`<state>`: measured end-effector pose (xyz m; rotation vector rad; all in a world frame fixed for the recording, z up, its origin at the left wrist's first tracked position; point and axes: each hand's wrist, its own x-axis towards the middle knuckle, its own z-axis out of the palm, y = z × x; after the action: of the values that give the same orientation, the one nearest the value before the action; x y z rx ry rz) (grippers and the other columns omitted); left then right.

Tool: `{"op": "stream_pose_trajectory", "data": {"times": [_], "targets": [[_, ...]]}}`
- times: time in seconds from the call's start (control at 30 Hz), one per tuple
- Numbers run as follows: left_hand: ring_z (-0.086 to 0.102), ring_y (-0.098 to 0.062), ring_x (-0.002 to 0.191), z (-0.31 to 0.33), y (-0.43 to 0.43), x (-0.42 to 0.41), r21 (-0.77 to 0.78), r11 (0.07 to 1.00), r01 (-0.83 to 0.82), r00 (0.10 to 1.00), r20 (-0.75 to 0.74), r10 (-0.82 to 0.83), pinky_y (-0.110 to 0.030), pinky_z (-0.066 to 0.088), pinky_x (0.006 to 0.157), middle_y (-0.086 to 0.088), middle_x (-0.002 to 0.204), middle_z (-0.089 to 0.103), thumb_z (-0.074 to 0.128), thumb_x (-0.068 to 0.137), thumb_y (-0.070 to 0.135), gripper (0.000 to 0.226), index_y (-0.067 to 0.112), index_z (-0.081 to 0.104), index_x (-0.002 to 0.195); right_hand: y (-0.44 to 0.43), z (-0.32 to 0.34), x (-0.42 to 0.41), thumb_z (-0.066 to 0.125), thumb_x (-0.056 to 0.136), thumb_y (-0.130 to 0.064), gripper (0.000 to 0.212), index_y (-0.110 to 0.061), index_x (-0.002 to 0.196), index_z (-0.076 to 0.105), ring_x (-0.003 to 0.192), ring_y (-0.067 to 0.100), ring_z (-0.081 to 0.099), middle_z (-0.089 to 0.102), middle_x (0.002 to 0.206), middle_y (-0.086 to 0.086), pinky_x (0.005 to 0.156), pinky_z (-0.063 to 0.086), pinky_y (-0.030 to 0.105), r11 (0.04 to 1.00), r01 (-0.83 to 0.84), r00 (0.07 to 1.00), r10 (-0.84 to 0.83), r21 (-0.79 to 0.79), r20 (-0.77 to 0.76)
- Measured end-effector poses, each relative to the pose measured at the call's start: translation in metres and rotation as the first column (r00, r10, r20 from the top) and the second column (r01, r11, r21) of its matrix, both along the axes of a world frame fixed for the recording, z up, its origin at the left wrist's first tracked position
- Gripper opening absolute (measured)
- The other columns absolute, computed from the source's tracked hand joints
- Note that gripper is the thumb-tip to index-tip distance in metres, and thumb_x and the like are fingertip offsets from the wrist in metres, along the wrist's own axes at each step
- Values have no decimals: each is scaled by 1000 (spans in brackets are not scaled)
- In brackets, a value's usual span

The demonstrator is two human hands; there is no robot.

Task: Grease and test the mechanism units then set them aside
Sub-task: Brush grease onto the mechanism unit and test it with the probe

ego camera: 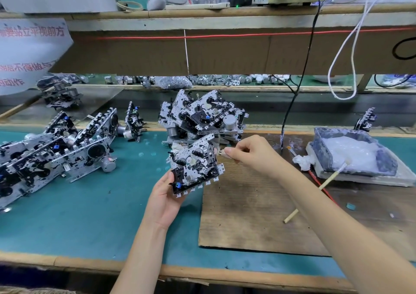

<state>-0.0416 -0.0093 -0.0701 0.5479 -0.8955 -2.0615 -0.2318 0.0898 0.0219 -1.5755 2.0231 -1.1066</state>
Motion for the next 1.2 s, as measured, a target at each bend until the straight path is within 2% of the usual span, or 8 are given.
{"op": "stream_pose_trajectory", "data": {"times": [0.17, 0.33, 0.47, 0.67, 0.8, 0.87, 0.97, 1.2], "targets": [[71, -9, 75, 1, 1, 0, -14, 1000, 2, 1000, 3, -2, -22, 56, 59, 1, 86, 75, 47, 79, 20, 32, 20, 79, 79, 1, 0, 0, 61, 89, -29, 45, -5, 52, 52, 43, 7, 29, 30, 42, -5, 52, 29, 20, 1000, -8, 1000, 7, -13, -29], [71, -9, 76, 0, 0, 0, -10, 1000, 5, 1000, -5, -5, -22, 56, 60, 1, 87, 75, 47, 78, 20, 32, 19, 79, 80, 0, 1, 1, 61, 89, -27, 50, 11, 58, 53, 48, 11, 33, 29, 45, -2, 56, 31, 24, 999, -22, 1000, 21, -32, -18], [71, -10, 75, 0, -1, -1, 0, 1000, 3, 1000, -2, -3, -22, 56, 61, 0, 87, 75, 48, 77, 20, 31, 18, 79, 80, -1, -2, -1, 61, 89, -28, 46, -4, 50, 51, 40, 5, 36, 30, 42, -5, 55, 30, 25, 1000, -12, 999, 11, -22, -33], [70, -10, 74, 0, -1, -1, -12, 1000, 5, 1000, 0, -5, -22, 56, 59, 0, 86, 75, 47, 80, 18, 33, 18, 79, 81, -3, -5, -4, 62, 88, -28, 49, -12, 45, 44, 74, 22, 66, 29, 32, -8, 60, 31, 29, 1000, -4, 1000, 4, -13, -8], [70, -9, 72, -1, -1, -1, -8, 1000, -2, 1000, -5, 2, -21, 56, 58, 0, 84, 75, 48, 77, 18, 32, 19, 80, 78, -2, -4, -2, 63, 87, -30, 49, 5, 54, 53, 46, 10, 37, 34, 43, -3, 53, 30, 24, 1000, 8, 1000, -8, -10, -28], [70, -10, 72, 0, -1, -1, -13, 1000, 3, 1000, -1, -3, -21, 55, 57, 0, 85, 75, 48, 77, 18, 32, 18, 79, 78, -2, -4, -1, 63, 87, -29, 46, 0, 52, 52, 45, 9, 40, 35, 46, 0, 53, 30, 23, 1000, 15, 999, -15, -1, -46], [70, -10, 74, 0, -1, 0, -20, 1000, 7, 1000, 15, -6, -21, 56, 59, 0, 87, 75, 48, 78, 18, 31, 18, 79, 81, -4, -4, -1, 62, 88, -28, 46, -6, 51, 46, 65, 22, 64, 39, 50, 8, 56, 32, 25, 1000, 18, 999, -17, 18, -42], [70, -10, 75, -1, -2, -1, 0, 1000, -4, 1000, 18, 4, -21, 56, 62, 0, 88, 75, 38, 93, 12, 43, 18, 79, 81, -3, -6, -1, 60, 89, -32, 48, 6, 60, 52, 92, 41, 61, 61, 81, 35, 58, 31, 25, 998, 24, 999, -26, 60, 39]]}}
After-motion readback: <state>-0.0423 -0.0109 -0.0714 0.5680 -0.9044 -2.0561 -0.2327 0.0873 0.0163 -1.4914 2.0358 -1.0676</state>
